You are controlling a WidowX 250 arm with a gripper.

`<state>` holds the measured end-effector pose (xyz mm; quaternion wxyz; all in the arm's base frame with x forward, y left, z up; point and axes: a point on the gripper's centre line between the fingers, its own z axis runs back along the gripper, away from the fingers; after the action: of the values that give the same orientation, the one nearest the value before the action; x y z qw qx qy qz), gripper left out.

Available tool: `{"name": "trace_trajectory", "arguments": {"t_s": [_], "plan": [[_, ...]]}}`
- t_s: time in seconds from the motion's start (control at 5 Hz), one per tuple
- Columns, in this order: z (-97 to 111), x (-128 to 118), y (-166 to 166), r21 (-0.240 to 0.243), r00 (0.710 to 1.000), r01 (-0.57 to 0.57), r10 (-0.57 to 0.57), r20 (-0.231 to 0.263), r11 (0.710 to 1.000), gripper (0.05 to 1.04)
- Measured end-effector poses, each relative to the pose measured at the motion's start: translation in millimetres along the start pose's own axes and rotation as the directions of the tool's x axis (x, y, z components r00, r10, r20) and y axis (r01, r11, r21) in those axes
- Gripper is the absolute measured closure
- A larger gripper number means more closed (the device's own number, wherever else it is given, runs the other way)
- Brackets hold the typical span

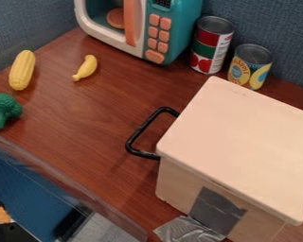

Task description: Open the drawer

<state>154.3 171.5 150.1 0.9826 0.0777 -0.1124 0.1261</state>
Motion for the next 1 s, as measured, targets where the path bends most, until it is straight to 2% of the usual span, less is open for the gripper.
{"name": "trace_trajectory", "arguments": {"t_s": [0.2,0.4,0.8,1.0], "plan": [[-4.4,-3.1,-2.4,-0.012,1.000,-0.005,0.005,-0.018,1.000,0.084],[-10.1,-3.6,-20.0,-0.048,0.999,0.008,-0.010,-0.041,0.999,0.084],[-28.0,2.3,-56.7,-0.151,0.994,-0.032,0.016,-0.104,0.988,0.083],[-38.9,11.4,-79.9,-0.185,0.992,-0.058,0.036,-0.118,0.981,0.084]]}}
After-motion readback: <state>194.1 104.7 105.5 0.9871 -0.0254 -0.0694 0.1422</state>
